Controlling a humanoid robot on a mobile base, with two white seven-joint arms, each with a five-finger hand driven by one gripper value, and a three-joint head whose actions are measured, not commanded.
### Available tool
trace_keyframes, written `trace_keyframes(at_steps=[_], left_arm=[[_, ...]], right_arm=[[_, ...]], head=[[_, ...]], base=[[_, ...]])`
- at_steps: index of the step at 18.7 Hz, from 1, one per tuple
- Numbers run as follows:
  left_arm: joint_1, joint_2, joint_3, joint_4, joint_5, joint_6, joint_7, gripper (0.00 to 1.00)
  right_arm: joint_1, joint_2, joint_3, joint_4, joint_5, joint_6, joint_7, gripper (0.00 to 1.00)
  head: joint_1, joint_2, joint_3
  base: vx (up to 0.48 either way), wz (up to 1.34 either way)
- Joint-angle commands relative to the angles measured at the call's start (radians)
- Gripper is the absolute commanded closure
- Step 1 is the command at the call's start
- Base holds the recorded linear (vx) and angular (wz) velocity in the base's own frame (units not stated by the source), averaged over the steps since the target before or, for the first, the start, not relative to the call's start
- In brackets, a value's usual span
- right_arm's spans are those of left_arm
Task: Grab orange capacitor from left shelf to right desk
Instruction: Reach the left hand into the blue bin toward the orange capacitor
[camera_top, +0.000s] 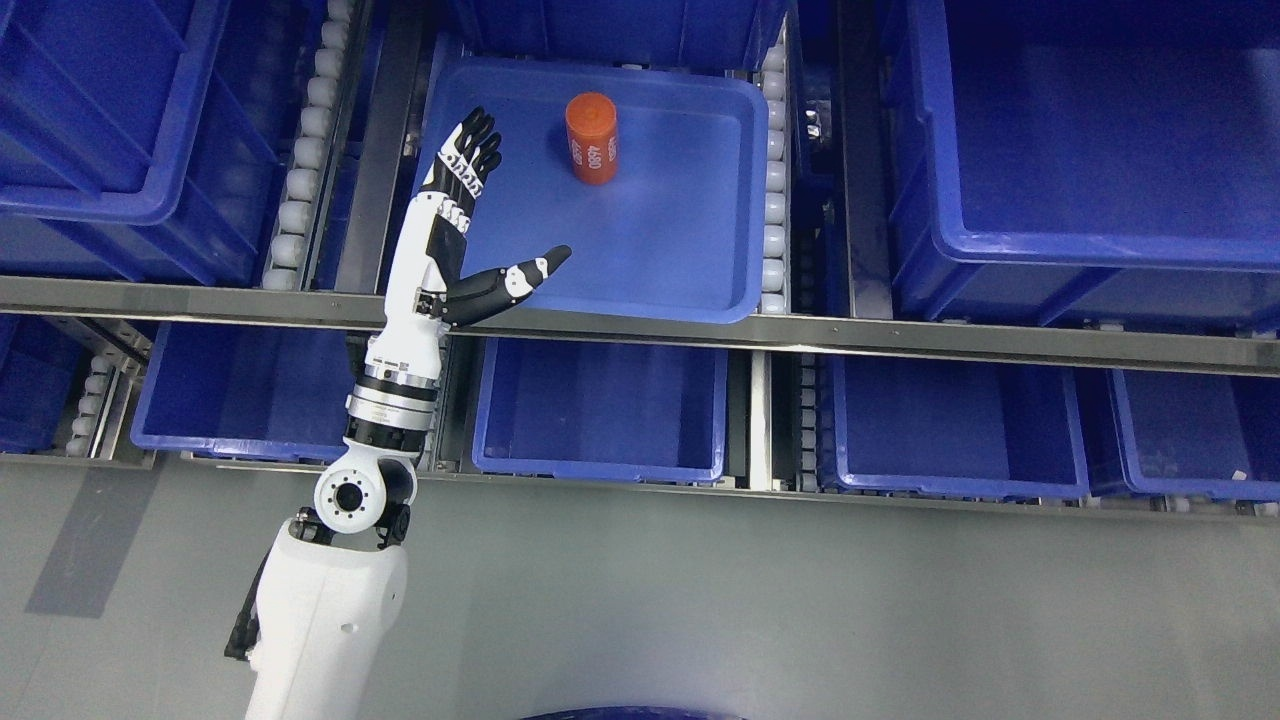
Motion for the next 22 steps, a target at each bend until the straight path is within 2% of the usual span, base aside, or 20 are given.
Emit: trace_keyframes(at_steps=[1,6,11,16,22], left_arm=[[0.038,0.017,-0.019,-0.024,0.000,0.017,-0.002,0.00],[0.037,0.017,-0.015,0.004,-0.002,0.026,-0.003,0.00],[0.015,0.017,-0.068,0.065,-0.016,0.070,-0.006,0.01],[-0.123,0.017,-0.076,0.203,-0.048,0.095,-0.006,0.01],[-0.189,0.017,-0.084,0.231,-0.049,0.251,-0.011,0.01]], right_arm=[[-0.003,-0.017,-0.011,-0.034,0.005,0.000,0.001,0.00],[-0.001,-0.017,-0.011,-0.034,0.005,0.000,0.001,0.00],[-0.001,-0.017,-0.011,-0.034,0.005,0.000,0.001,0.00],[-0.001,-0.017,-0.011,-0.034,0.005,0.000,0.001,0.00],[-0.001,-0.017,-0.011,-0.034,0.005,0.000,0.001,0.00]], head=[[0.0000,0.000,0.000],[0.0000,0.000,0.000],[0.0000,0.000,0.000],[0.0000,0.000,0.000],[0.0000,0.000,0.000]], base=[[0.237,0.03],[0.160,-0.01],[0.064,0.02],[0.021,0.00],[0.000,0.00]])
